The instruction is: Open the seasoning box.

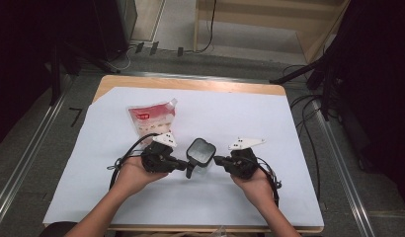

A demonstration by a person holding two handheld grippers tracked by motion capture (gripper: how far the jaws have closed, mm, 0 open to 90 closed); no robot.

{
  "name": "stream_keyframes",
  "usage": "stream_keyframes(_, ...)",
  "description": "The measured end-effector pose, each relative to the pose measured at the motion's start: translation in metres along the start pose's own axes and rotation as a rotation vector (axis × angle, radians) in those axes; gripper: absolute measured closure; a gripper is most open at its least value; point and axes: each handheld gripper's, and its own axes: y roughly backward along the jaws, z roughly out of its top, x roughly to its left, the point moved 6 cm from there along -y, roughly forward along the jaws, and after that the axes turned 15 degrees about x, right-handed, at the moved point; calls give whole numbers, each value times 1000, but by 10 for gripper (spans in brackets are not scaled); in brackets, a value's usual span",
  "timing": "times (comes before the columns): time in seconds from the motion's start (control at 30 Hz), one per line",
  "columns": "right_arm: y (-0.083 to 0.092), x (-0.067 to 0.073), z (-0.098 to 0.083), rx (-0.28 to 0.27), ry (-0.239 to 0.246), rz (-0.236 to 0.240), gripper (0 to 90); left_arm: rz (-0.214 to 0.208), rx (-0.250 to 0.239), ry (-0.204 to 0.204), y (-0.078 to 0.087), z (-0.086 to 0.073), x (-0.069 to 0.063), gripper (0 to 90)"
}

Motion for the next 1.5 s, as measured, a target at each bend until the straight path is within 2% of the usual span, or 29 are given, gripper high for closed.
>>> stream_keyframes(0.13, -1, -4, 1, -8, -17, 3, 900, -4, 8, -4, -3, 3, -3, 900)
stream_keyframes(0.33, -1, -11, 2, -10, -46, -8, 900, 1, 3, -40, -11, 12, -12, 900)
stream_keyframes(0.57, -1, -17, 3, -18, -65, -29, 900, -11, -10, -41, -19, 21, -20, 900)
stream_keyframes(0.6, -1, -17, 3, -18, -65, -29, 900, -4, -9, -43, -20, 22, -21, 900)
stream_keyframes(0.63, -1, -19, 3, -20, -71, -35, 900, 21, -25, -69, -24, 25, -24, 900)
stream_keyframes(0.7, 0, -20, 4, -23, -75, -37, 900, 25, -26, -78, -26, 27, -25, 900)
stream_keyframes(0.77, 0, -23, 4, -31, -85, -34, 900, -2, -36, -67, -30, 32, -27, 900)
stream_keyframes(0.87, 1, -24, 4, -30, -81, -29, 900, -15, -39, -66, -31, 33, -27, 900)
stream_keyframes(0.97, 6, -21, 3, -36, -78, -29, 900, -53, -38, -55, -26, 31, -26, 899)
stream_keyframes(1.03, 8, -20, 2, -39, -74, -32, 900, -60, -31, -52, -25, 30, -26, 887)
stream_keyframes(1.13, 16, -15, -3, -48, -67, -30, 900, -43, -10, -66, -19, 27, -25, 855)
stream_keyframes(1.27, 27, -4, -8, -49, -64, -12, 900, -46, -23, -66, -9, 23, -22, 822)
stream_keyframes(1.3, 34, 4, -9, -65, -54, -1, 900, -33, -36, -64, -2, 21, -19, 811)
stream_keyframes(1.4, 37, 10, -12, -66, -40, -3, 900, -18, -36, -54, 3, 19, -14, 769)
stream_keyframes(1.43, 36, 16, -16, -57, -36, 8, 899, -9, -50, -44, 7, 17, -9, 736)
stream_keyframes(1.47, 36, 16, -16, -57, -36, 8, 899, -9, -50, -44, 7, 17, -9, 690)
stream_keyframes(1.5, 35, 19, -18, -49, -32, 12, 899, -8, -50, -39, 8, 16, -7, 690)
